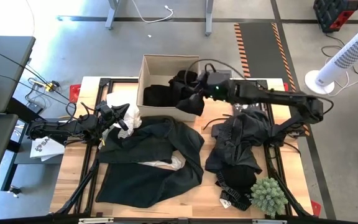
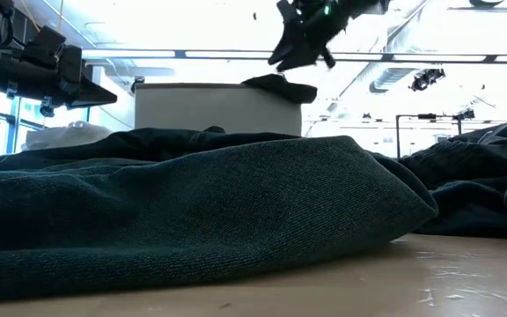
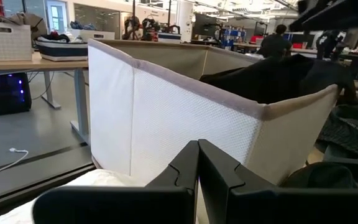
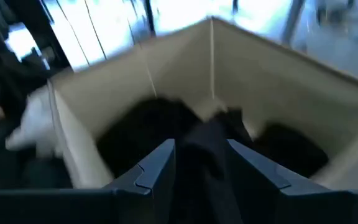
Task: Sort clothes
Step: Put the black shirt into the laundry bin, then put the black shorts into the laundry bin
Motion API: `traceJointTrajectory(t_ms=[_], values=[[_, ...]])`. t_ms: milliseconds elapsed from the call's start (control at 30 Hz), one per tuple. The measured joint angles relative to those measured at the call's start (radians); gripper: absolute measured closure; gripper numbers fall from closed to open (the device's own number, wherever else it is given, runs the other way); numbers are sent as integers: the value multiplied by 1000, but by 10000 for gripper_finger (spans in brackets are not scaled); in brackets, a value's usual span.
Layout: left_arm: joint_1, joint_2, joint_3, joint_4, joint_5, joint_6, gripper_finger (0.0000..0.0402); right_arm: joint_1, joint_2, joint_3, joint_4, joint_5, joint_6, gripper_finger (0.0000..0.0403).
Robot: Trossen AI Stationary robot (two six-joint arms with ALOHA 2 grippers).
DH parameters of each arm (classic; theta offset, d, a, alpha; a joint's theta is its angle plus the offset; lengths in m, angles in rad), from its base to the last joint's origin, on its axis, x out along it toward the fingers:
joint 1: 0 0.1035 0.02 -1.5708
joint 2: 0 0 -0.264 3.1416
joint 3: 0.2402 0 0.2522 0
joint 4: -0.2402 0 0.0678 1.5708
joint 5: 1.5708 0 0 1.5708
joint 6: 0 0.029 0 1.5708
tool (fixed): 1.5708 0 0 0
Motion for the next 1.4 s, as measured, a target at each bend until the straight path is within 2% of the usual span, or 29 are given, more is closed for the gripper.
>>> traceJointTrajectory(t_ms=[100, 200, 300, 367, 433, 567, 633, 767, 900, 1033, 1167, 1300, 1400], values=[[0, 0, 0, 0, 0, 0, 394, 27, 7, 155, -346, 4, 146, 265], [0, 0, 0, 0, 0, 0, 394, 63, 8, 229, -629, 5, 331, 265], [0, 0, 0, 0, 0, 0, 394, 96, 9, 221, -851, 33, 512, 266], [0, 0, 0, 0, 0, 0, 394, 103, 14, 175, -899, 50, 581, 266], [0, 0, 0, 0, 0, 0, 394, 104, 21, 115, -844, 79, 591, 266], [0, 0, 0, 0, 0, 0, 394, 102, 23, 12, -517, 54, 466, 266], [0, 0, 0, 0, 0, 0, 394, 102, 23, -1, -364, 54, 397, 266], [0, 0, 0, 0, 0, 0, 394, 96, 28, 9, -100, 124, 272, 266], [0, 0, 0, 0, 0, 0, 394, 55, 70, 10, 93, 65, 165, 266], [0, 0, 0, 1, 0, 0, 394, 11, 132, 7, 206, 3, 102, 266], [0, 0, 0, 0, 0, 0, 394, -9, 150, 7, 213, -40, 16, 266], [0, 0, 0, 0, 0, 0, 394, 30, 58, 7, 147, -16, -36, 266], [0, 0, 0, 0, 0, 0, 394, 91, -39, 8, 23, 15, -31, 266]])
